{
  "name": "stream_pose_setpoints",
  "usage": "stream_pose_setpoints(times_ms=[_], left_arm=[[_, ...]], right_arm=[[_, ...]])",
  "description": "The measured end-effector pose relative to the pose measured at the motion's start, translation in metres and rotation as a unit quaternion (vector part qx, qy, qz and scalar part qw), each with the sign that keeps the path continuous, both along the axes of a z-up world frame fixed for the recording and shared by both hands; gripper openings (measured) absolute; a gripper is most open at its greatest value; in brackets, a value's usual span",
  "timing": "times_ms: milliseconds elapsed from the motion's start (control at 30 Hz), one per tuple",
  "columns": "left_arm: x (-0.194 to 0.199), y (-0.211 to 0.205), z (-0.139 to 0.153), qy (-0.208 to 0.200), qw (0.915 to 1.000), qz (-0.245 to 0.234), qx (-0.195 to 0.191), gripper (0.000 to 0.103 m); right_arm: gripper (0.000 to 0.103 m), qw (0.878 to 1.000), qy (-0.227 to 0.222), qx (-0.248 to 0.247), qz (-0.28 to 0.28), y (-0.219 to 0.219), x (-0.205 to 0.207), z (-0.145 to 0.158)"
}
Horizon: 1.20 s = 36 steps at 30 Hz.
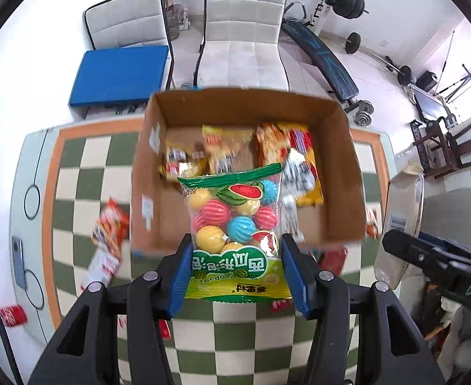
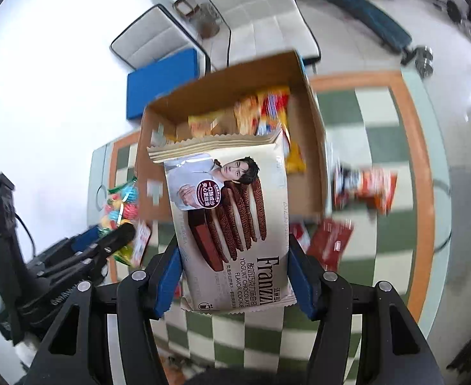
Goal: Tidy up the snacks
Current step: 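Place the candy bag in the box with left tool while right tool places the chocolate box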
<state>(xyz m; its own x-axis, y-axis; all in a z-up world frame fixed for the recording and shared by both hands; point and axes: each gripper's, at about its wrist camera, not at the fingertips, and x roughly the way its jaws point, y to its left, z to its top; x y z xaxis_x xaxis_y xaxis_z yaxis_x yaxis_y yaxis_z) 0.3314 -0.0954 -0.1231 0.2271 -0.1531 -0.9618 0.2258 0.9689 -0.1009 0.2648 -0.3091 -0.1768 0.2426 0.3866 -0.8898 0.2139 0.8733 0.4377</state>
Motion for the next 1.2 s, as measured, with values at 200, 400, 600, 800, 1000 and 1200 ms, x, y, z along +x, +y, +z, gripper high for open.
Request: stream_pose_setpoints(times_ms=[200, 400, 600, 800, 1000, 1200], left_arm=[[0.055, -0.003, -0.030, 0.049, 0.9987, 0.000, 0.008, 0.050], [0.080, -0.010, -0.083, 0.118, 0.9927, -0.005, 0.023, 0.050], [0.080, -0.014, -0.122, 0.167, 0.9855, -0.008, 0.030, 0.050], [0.079, -0.013, -0.131, 0.181, 0.9830, 0.001, 0.028, 0.050], [0.080, -0.011, -0.131, 0.187, 0.9821, -0.003, 0.020, 0.083], [0.077, -0.007, -0.114, 0.164, 0.9864, 0.007, 0.012, 0.089]], right_arm=[[0.063, 0.999, 0.015, -0.038, -0.021, 0.005, 0.050, -0.018], [0.063, 0.996, 0.062, -0.050, -0.040, 0.002, 0.078, -0.070], [0.063, 0.993, 0.091, -0.061, -0.044, 0.003, 0.081, -0.108], [0.065, 0.992, 0.100, -0.070, -0.044, 0.005, 0.086, -0.121], [0.091, 0.991, 0.106, -0.078, -0.033, 0.009, 0.088, -0.121], [0.093, 0.991, 0.099, -0.092, -0.005, 0.019, 0.086, -0.113]])
